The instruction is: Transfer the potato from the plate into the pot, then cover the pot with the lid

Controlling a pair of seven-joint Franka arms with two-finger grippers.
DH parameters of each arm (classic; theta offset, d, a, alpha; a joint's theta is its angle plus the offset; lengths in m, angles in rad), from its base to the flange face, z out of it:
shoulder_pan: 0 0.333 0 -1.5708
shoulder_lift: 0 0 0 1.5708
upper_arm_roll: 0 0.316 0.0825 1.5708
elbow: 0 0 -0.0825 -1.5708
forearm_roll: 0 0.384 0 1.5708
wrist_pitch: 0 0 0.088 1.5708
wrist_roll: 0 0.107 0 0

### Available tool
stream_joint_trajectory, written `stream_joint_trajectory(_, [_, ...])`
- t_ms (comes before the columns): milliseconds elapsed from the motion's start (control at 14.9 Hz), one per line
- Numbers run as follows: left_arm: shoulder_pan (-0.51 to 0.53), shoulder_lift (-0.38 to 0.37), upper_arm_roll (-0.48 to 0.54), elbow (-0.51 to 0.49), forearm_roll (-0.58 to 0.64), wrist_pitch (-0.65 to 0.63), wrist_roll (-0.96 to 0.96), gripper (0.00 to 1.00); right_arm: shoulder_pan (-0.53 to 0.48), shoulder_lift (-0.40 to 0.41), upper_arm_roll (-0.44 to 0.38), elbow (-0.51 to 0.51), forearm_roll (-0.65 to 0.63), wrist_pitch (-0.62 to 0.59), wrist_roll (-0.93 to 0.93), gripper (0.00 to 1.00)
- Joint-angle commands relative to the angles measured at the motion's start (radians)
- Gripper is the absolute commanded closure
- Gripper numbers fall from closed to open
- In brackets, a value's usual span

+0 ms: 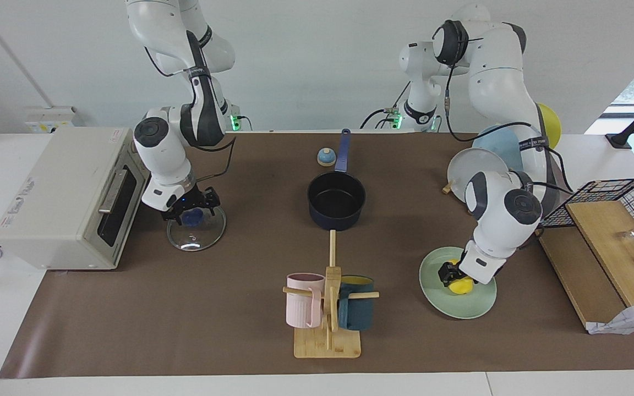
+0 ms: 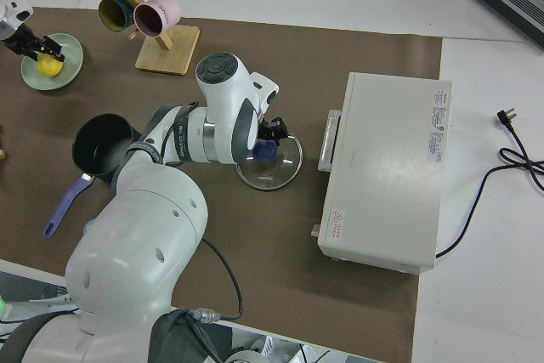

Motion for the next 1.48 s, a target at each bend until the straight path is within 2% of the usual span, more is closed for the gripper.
stream_joint_trajectory(0, [-0.011,-0.032,0.009,-0.023,0.03,0.003,-0.016,1.0,-0.018,-0.018,0.004,-0.039,0.016,0.029,-0.041,0.0])
stream_joint_trajectory(135, [-0.011,-0.07,0.007,-0.006,0.028,-0.031,-0.012,1.0,-0.018,-0.016,0.004,-0.039,0.016,0.029,-0.042,0.0])
stream_joint_trajectory(404, [-0.029,-0.279,-0.006,-0.009,-0.026,-0.236,-0.05,1.0,-0.029,-0.018,0.004,-0.039,0.016,0.013,-0.045,0.0])
stream_joint_trajectory(605, [-0.141,-0.412,-0.009,-0.017,-0.059,-0.382,-0.253,1.0,-0.033,-0.018,0.004,-0.039,0.016,0.01,-0.061,0.04])
stream_joint_trajectory(740, [-0.251,-0.469,-0.009,-0.07,-0.065,-0.412,-0.378,1.0,-0.033,-0.018,0.004,-0.039,0.016,0.01,-0.06,0.05])
stream_joint_trajectory(874, [-0.354,-0.535,-0.009,-0.2,-0.065,-0.336,-0.479,1.0,-0.033,-0.018,0.004,-0.039,0.016,0.009,-0.061,0.09])
stream_joint_trajectory(1009, [-0.425,-0.587,-0.009,-0.363,-0.065,-0.19,-0.505,1.0,-0.033,-0.018,0.004,-0.039,0.016,0.009,-0.063,0.21])
stream_joint_trajectory(1211, [-0.505,-0.563,-0.009,-0.477,-0.065,-0.05,-0.561,1.0,-0.033,-0.018,0.004,-0.039,0.016,0.004,-0.08,0.37])
stream_joint_trajectory(1413, [-0.528,-0.502,-0.009,-0.518,-0.062,0.051,-0.57,1.0,-0.033,-0.018,0.004,-0.037,0.016,0.001,-0.08,0.48])
